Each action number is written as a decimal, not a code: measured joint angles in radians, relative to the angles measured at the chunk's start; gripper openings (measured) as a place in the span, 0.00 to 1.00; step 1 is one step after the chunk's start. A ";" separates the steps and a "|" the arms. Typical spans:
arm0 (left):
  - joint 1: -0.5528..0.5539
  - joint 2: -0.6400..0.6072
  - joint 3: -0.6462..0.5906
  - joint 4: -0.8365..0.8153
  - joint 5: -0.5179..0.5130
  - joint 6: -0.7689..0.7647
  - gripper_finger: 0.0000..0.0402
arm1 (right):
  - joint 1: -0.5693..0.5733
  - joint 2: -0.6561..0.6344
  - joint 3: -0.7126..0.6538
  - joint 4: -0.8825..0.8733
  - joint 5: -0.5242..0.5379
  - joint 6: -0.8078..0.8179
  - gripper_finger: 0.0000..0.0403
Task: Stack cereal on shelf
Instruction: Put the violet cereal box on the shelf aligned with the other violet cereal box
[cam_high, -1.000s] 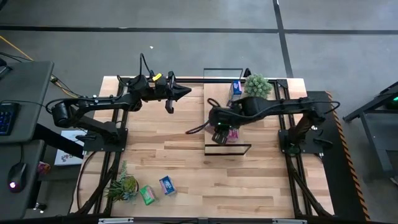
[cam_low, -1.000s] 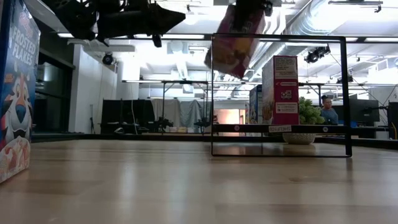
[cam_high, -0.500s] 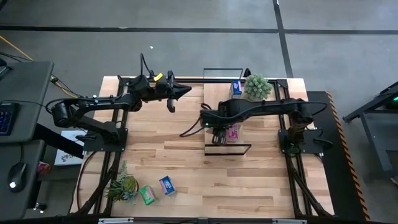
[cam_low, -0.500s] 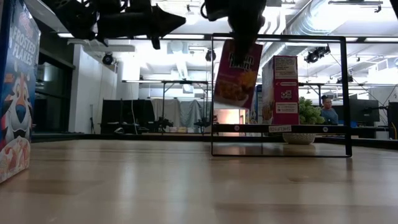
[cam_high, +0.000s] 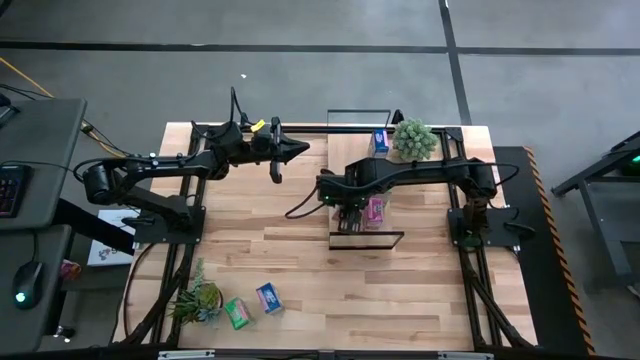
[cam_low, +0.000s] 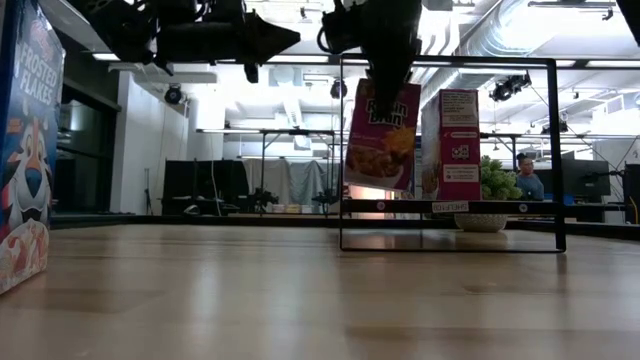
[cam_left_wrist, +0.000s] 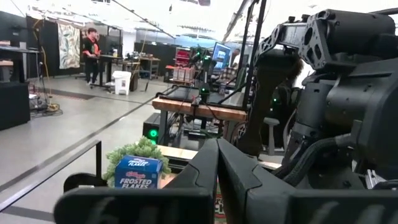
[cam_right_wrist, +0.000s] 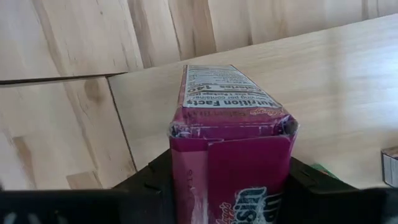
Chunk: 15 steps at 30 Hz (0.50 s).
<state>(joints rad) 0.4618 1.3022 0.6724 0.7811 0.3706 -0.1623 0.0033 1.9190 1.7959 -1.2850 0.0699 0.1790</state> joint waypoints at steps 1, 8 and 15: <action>0.000 0.000 0.000 0.000 0.000 0.000 0.00 | -0.001 0.000 0.000 0.000 0.006 0.004 0.42; 0.000 0.000 0.000 0.001 0.000 0.017 0.00 | -0.006 0.000 0.000 0.003 0.004 0.029 0.54; 0.000 0.000 0.000 0.001 0.000 0.017 0.00 | -0.005 0.000 0.008 -0.012 0.003 0.009 0.61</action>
<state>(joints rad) 0.4622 1.3022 0.6724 0.7818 0.3706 -0.1452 -0.0017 1.9186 1.8041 -1.2967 0.0727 0.1876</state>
